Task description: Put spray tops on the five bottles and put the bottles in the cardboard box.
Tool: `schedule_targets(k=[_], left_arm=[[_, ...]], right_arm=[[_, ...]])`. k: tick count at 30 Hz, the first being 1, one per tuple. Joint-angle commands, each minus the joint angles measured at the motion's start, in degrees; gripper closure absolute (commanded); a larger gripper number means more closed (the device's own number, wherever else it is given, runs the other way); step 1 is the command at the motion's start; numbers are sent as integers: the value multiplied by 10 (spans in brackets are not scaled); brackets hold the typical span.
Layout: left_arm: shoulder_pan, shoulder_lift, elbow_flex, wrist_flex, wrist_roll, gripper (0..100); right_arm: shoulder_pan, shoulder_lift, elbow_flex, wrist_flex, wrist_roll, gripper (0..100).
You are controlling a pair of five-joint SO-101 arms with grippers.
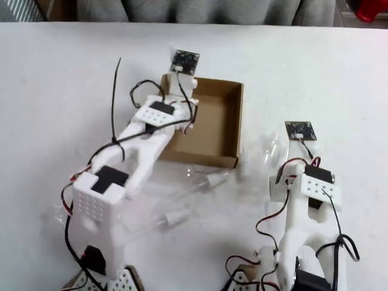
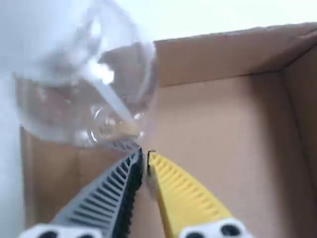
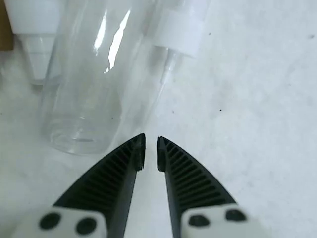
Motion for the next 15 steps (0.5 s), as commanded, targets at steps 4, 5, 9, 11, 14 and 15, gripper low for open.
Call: schedule_targets(k=[4,5,9,11,14,15], left_arm=[[-20,12,-34,-58,-10,980],[-21,18,-38,-61,-11,980],[-19,29,-50,-52,-11,980],[-17,29,-47,-52,-12,980],[-18,29,-45,-52,-12,980],[-18,29,-45,-52,-12,980]], right_arm=[[4,-10,-4,-8,5,981],[4,-10,-4,-8,5,981],[4,-10,-4,-8,5,981],[4,-10,-4,-8,5,981],[4,-10,-4,-8,5,981],[4,-10,-4,-8,5,981]])
